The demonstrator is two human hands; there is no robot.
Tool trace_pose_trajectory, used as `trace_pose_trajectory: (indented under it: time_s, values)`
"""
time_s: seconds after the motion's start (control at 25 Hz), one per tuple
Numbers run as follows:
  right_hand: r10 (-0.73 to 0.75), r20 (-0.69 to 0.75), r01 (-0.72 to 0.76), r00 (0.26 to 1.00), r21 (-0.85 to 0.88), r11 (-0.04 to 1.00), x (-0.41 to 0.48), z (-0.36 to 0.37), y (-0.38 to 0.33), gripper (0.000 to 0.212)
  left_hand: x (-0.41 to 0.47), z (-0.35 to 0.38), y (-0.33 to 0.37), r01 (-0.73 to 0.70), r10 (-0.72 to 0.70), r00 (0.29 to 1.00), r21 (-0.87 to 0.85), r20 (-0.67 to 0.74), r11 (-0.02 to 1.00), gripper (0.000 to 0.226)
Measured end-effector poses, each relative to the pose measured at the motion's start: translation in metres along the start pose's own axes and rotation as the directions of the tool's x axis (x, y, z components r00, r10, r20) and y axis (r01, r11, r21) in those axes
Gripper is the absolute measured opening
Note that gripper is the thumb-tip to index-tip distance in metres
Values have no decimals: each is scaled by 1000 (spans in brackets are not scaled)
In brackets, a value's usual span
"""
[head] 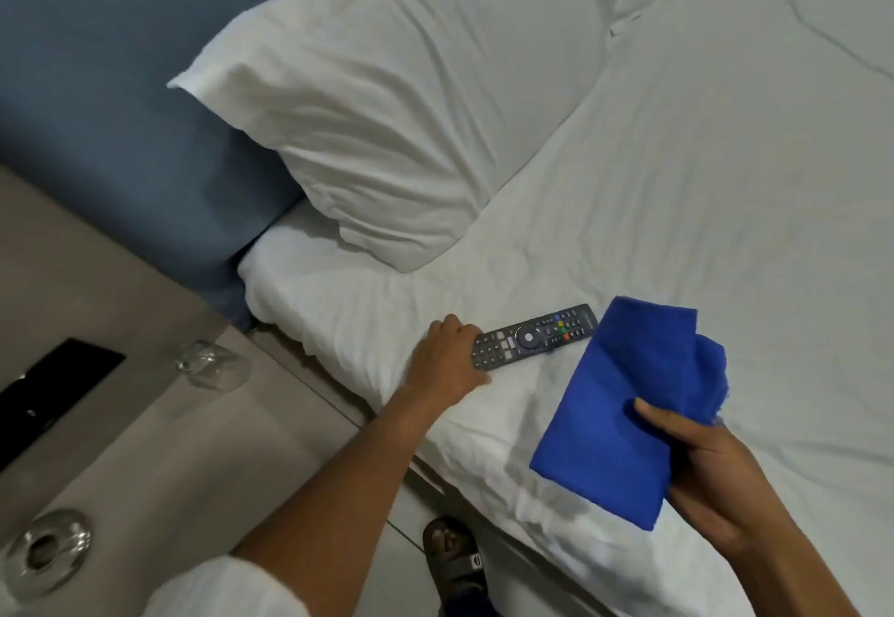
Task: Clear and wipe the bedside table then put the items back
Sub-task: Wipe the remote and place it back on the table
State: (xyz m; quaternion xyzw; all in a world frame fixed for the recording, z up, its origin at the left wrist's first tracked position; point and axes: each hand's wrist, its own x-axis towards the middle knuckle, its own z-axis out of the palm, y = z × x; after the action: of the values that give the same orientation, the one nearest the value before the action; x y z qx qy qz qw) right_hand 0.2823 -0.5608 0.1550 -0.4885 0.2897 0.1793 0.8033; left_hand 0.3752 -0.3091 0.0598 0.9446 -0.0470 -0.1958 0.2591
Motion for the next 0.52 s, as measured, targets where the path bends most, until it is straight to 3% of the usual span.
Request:
trace_pose_trajectory:
  time_s: [0.08,0.16,0.2,0.24,0.32,0.36,0.44,0.52]
  values:
    - [-18,-8,17,1000,-71,997,8,18,5,32,-34,-2,-21,156,-166,986,-329,-2,931,55]
    - [-104,-105,66,989,-319,946,19,41,11,28,-64,4,-39,273,-332,943,-608,16,746,52]
    - [-229,-149,114,962,-542,833,27,52,14,26,-75,10,-44,291,-394,919,-710,21,641,54]
    - [-385,-110,176,916,-753,634,38,66,17,26,-84,15,-48,289,-441,898,-770,11,568,59]
    - [-507,148,256,849,-955,150,64,97,27,43,-94,25,-56,283,-519,854,-798,-44,532,69]
    - [-451,230,247,862,-969,-22,76,114,35,52,-98,28,-60,282,-553,830,-802,-71,527,68]
    - [-329,249,167,911,-952,-257,96,137,55,54,-100,33,-65,275,-586,805,-821,-87,500,58]
    - [-223,220,128,950,-923,-364,100,148,78,52,-104,33,-67,267,-590,804,-838,-79,476,56]
